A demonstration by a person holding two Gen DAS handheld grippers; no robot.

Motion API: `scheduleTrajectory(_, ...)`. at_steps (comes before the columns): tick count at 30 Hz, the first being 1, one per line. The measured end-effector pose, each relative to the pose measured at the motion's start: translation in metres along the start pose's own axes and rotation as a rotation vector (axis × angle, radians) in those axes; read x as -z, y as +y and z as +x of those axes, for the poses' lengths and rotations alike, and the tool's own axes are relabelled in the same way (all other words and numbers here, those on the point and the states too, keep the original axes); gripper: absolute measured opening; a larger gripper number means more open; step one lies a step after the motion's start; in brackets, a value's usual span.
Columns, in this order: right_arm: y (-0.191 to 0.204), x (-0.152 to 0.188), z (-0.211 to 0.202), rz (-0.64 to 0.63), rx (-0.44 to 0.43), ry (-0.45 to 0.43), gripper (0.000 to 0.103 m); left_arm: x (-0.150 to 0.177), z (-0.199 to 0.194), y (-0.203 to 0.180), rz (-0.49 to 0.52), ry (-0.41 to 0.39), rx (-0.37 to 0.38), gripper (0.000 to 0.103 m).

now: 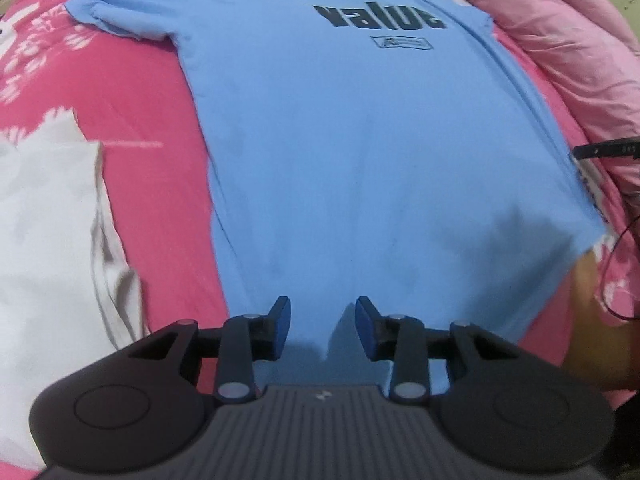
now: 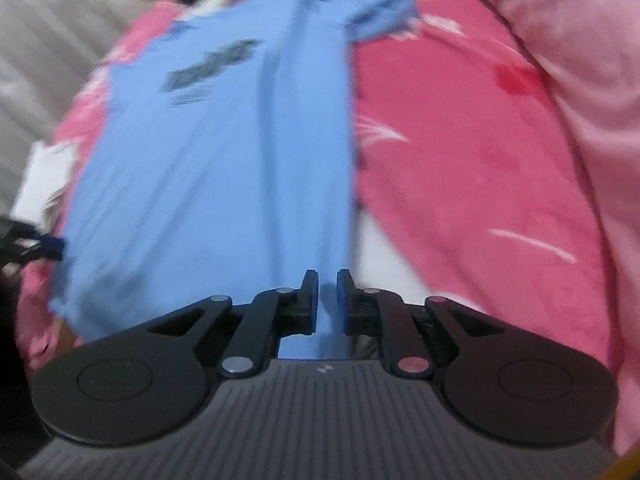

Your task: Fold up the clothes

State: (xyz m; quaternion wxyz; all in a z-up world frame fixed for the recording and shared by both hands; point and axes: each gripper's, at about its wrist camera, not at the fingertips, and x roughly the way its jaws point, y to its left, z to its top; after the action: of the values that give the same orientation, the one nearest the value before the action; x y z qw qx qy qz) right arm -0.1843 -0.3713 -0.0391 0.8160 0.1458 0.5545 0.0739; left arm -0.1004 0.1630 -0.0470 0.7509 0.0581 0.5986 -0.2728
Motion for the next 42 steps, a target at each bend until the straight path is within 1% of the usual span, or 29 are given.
scheduleTrajectory(1, -0.004, -0.010, -0.001, 0.025, 0.013, 0.010, 0.010, -0.006, 0.000, 0.001, 0.000, 0.002, -0.013, 0.037)
scheduleTrajectory(3, -0.009, -0.034, -0.008, 0.054, 0.029, 0.001, 0.013, -0.028, -0.007, 0.011, -0.024, -0.020, -0.031, 0.038)
scheduleTrajectory(4, -0.008, -0.049, -0.011, 0.055, 0.042, -0.006, 0.021, -0.040, -0.012, 0.019, -0.054, -0.038, -0.040, 0.038)
scheduleTrajectory(5, -0.007, -0.064, -0.012, 0.050, 0.056, -0.012, 0.026, -0.051, -0.016, 0.032, -0.100, -0.064, -0.055, 0.041)
scheduleTrajectory(7, 0.001, -0.098, -0.008, 0.009, 0.082, -0.014, 0.028, -0.074, -0.019, 0.058, -0.205, -0.126, -0.093, 0.042)
scheduleTrajectory(9, 0.016, -0.129, 0.006, -0.024, 0.070, -0.013, 0.029, -0.098, -0.011, 0.076, -0.337, -0.202, -0.136, 0.045)
scheduleTrajectory(11, 0.039, -0.157, 0.030, -0.058, 0.022, -0.011, 0.029, -0.107, -0.008, 0.104, -0.460, -0.257, -0.138, 0.045)
scheduleTrajectory(12, 0.053, -0.167, 0.041, -0.079, -0.013, -0.011, 0.029, -0.125, 0.013, 0.100, -0.508, -0.273, -0.142, 0.045)
scheduleTrajectory(14, 0.084, -0.187, 0.066, -0.123, -0.091, -0.018, 0.029, -0.129, 0.013, 0.122, -0.605, -0.316, -0.152, 0.045)
scheduleTrajectory(17, 0.138, -0.219, 0.100, -0.183, -0.216, -0.045, 0.029, -0.134, 0.019, 0.146, -0.719, -0.378, -0.137, 0.046)
scheduleTrajectory(18, 0.156, -0.228, 0.111, -0.204, -0.255, -0.054, 0.029, -0.136, 0.020, 0.149, -0.734, -0.392, -0.123, 0.046)
scheduleTrajectory(19, 0.176, -0.237, 0.122, -0.229, -0.287, -0.065, 0.029, -0.136, 0.021, 0.151, -0.740, -0.403, -0.108, 0.046)
scheduleTrajectory(22, 0.242, -0.256, 0.153, -0.339, -0.315, -0.102, 0.029, -0.131, 0.025, 0.151, -0.762, -0.448, -0.079, 0.047)
scheduleTrajectory(25, 0.307, -0.275, 0.183, -0.448, -0.342, -0.139, 0.035, -0.121, 0.034, 0.137, -0.768, -0.501, -0.069, 0.047)
scheduleTrajectory(26, 0.329, -0.281, 0.193, -0.485, -0.351, -0.151, 0.041, -0.117, 0.035, 0.132, -0.771, -0.515, -0.080, 0.047)
scheduleTrajectory(27, 0.350, -0.286, 0.203, -0.523, -0.354, -0.161, 0.043, -0.112, 0.035, 0.127, -0.767, -0.538, -0.097, 0.047)
scheduleTrajectory(29, 0.386, -0.287, 0.222, -0.596, -0.329, -0.169, 0.043, -0.104, 0.035, 0.116, -0.749, -0.567, -0.138, 0.047)
scheduleTrajectory(31, 0.418, -0.289, 0.242, -0.659, -0.299, -0.177, 0.043, -0.100, 0.037, 0.105, -0.713, -0.565, -0.179, 0.047)
scheduleTrajectory(33, 0.439, -0.289, 0.261, -0.715, -0.247, -0.160, 0.043, -0.098, 0.038, 0.097, -0.679, -0.564, -0.195, 0.048)
scheduleTrajectory(34, 0.448, -0.290, 0.271, -0.744, -0.219, -0.147, 0.041, -0.097, 0.038, 0.093, -0.663, -0.564, -0.201, 0.048)
scheduleTrajectory(35, 0.452, -0.290, 0.284, -0.768, -0.190, -0.114, 0.034, -0.097, 0.038, 0.092, -0.647, -0.562, -0.197, 0.048)
scheduleTrajectory(36, 0.451, -0.291, 0.295, -0.767, -0.179, -0.071, 0.024, -0.097, 0.037, 0.091, -0.632, -0.562, -0.194, 0.048)
scheduleTrajectory(37, 0.444, -0.294, 0.299, -0.732, -0.213, -0.046, 0.010, -0.098, 0.037, 0.088, -0.615, -0.564, -0.195, 0.048)
scheduleTrajectory(38, 0.432, -0.299, 0.296, -0.664, -0.270, -0.038, 0.004, -0.101, 0.037, 0.086, -0.593, -0.570, -0.197, 0.048)
scheduleTrajectory(39, 0.419, -0.304, 0.291, -0.595, -0.332, -0.036, 0.002, -0.103, 0.035, 0.085, -0.573, -0.575, -0.199, 0.048)
scheduleTrajectory(40, 0.401, -0.308, 0.280, -0.522, -0.409, -0.053, 0.002, -0.104, 0.034, 0.082, -0.547, -0.582, -0.200, 0.048)
scheduleTrajectory(42, 0.361, -0.315, 0.254, -0.387, -0.574, -0.106, 0.002, -0.107, 0.029, 0.079, -0.485, -0.596, -0.191, 0.050)
